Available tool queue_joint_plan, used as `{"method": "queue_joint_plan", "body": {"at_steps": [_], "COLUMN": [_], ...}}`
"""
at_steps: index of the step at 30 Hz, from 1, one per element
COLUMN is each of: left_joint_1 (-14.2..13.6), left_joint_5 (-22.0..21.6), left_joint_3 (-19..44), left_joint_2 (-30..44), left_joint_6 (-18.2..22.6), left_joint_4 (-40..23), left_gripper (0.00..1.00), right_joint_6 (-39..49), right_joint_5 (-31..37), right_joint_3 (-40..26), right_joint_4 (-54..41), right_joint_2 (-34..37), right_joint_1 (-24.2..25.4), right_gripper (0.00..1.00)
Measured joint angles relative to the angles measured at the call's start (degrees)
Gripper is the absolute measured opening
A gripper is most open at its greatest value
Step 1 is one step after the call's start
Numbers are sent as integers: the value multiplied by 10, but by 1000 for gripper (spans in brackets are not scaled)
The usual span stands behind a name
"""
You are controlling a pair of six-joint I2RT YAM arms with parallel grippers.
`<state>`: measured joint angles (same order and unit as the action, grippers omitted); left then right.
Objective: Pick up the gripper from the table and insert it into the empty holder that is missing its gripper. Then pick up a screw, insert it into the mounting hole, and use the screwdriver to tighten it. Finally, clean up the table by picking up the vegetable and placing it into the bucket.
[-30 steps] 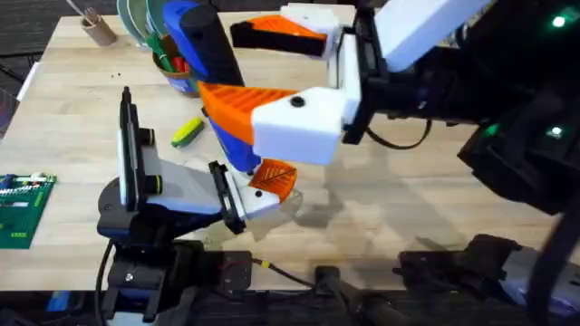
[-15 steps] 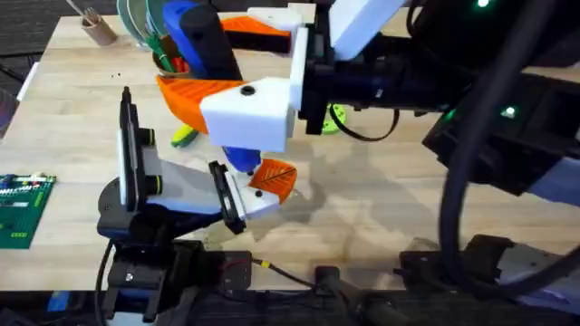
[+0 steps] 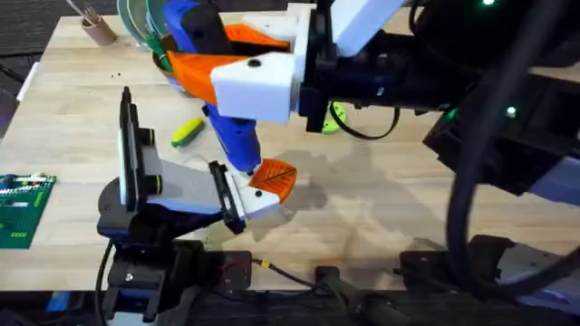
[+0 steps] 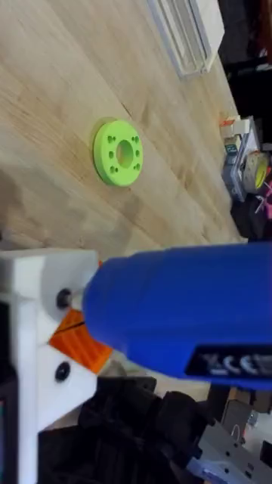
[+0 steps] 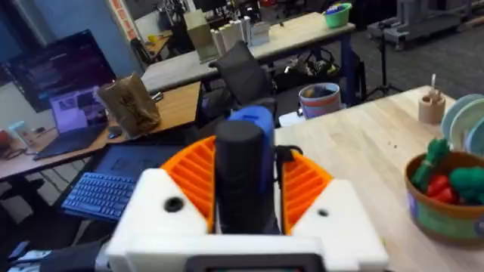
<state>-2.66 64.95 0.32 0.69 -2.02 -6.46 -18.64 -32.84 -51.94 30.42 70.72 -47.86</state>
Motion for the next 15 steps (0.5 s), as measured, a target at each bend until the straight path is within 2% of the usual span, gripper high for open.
{"method": "queue_joint_plan", "body": {"at_steps": [3,5,6,15], "left_joint_1": [0,0,0,0], "left_joint_5": [0,2,3,2], "left_joint_3": [0,0,0,0], "left_joint_2": [0,0,0,0], "left_joint_6": [0,0,0,-1], "left_joint_4": [0,0,0,0], "left_gripper": [4,4,4,4], "right_joint_6": [3,10,13,22], "right_joint_5": [0,1,1,0], "right_joint_3": [0,0,0,0], "right_joint_4": [11,13,13,35], "right_joint_2": [0,0,0,9], "right_joint_1": [-1,-1,-1,-1], "right_gripper": [301,62,26,27]}}
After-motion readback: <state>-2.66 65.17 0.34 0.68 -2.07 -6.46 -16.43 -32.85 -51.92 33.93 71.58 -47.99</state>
